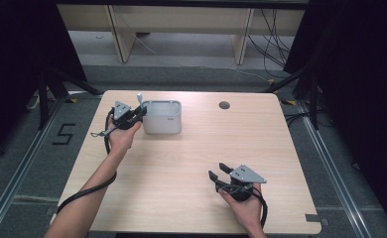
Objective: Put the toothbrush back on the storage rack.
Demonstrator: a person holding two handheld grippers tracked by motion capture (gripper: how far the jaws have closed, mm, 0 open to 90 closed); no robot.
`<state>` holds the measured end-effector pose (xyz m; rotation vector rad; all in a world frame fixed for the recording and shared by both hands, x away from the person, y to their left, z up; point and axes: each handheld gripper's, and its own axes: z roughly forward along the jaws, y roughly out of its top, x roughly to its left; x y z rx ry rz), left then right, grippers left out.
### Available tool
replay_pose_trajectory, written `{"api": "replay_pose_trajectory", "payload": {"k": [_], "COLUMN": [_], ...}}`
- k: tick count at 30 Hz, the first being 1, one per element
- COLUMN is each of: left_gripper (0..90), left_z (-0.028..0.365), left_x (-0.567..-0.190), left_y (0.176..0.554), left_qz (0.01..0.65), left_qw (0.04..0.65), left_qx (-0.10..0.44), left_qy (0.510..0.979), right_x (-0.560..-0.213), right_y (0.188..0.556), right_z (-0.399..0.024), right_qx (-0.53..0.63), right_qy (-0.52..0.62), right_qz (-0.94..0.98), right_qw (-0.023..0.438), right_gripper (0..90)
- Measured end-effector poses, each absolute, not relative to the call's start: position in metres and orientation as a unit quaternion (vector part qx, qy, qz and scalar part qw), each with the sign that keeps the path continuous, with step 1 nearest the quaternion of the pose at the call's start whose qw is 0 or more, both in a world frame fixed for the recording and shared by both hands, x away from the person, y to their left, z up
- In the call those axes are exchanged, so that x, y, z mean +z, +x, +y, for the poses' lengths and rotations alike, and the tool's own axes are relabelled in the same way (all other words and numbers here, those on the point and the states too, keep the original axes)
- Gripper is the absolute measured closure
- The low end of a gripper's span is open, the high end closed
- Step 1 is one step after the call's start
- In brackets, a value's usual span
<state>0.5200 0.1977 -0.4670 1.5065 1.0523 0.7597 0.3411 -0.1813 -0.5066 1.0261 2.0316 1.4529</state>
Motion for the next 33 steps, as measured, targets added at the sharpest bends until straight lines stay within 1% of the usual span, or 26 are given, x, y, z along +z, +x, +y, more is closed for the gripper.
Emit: {"api": "replay_pose_trajectory", "payload": {"k": [9, 11, 13, 14, 15, 16, 20, 29, 30, 31, 33], "left_gripper": [78.0, 77.6, 76.9, 76.3, 75.6, 75.0, 72.4, 64.1, 63.2, 62.5, 60.9], "left_z": [0.198, 0.199, 0.199, 0.199, 0.199, 0.200, 0.201, 0.202, 0.202, 0.202, 0.203], "left_x": [-0.467, -0.467, -0.466, -0.466, -0.465, -0.465, -0.463, -0.463, -0.462, -0.462, -0.461], "left_y": [0.519, 0.519, 0.518, 0.518, 0.517, 0.517, 0.516, 0.511, 0.511, 0.510, 0.508], "left_qz": [0.446, 0.449, 0.449, 0.450, 0.449, 0.449, 0.453, 0.460, 0.461, 0.461, 0.463], "left_qw": [0.544, 0.545, 0.544, 0.544, 0.543, 0.544, 0.544, 0.546, 0.547, 0.546, 0.547], "left_qx": [0.323, 0.323, 0.324, 0.325, 0.327, 0.327, 0.329, 0.331, 0.331, 0.331, 0.333], "left_qy": [0.633, 0.630, 0.630, 0.629, 0.630, 0.629, 0.625, 0.617, 0.616, 0.616, 0.613], "right_x": [-0.506, -0.506, -0.506, -0.506, -0.506, -0.506, -0.506, -0.506, -0.506, -0.506, -0.506], "right_y": [0.340, 0.341, 0.340, 0.341, 0.340, 0.338, 0.338, 0.338, 0.340, 0.340, 0.340], "right_z": [-0.182, -0.182, -0.182, -0.182, -0.182, -0.181, -0.180, -0.180, -0.181, -0.181, -0.181], "right_qx": [0.519, 0.518, 0.518, 0.517, 0.517, 0.516, 0.517, 0.516, 0.516, 0.518, 0.517], "right_qy": [0.373, 0.369, 0.374, 0.370, 0.370, 0.383, 0.386, 0.384, 0.377, 0.376, 0.374], "right_qz": [0.737, 0.738, 0.737, 0.738, 0.738, 0.735, 0.734, 0.735, 0.737, 0.737, 0.737], "right_qw": [0.220, 0.226, 0.220, 0.226, 0.226, 0.216, 0.213, 0.215, 0.221, 0.217, 0.224], "right_gripper": [48.9, 48.9, 48.8, 48.8, 48.8, 48.8, 48.8, 48.6, 48.6, 48.5, 48.5]}}
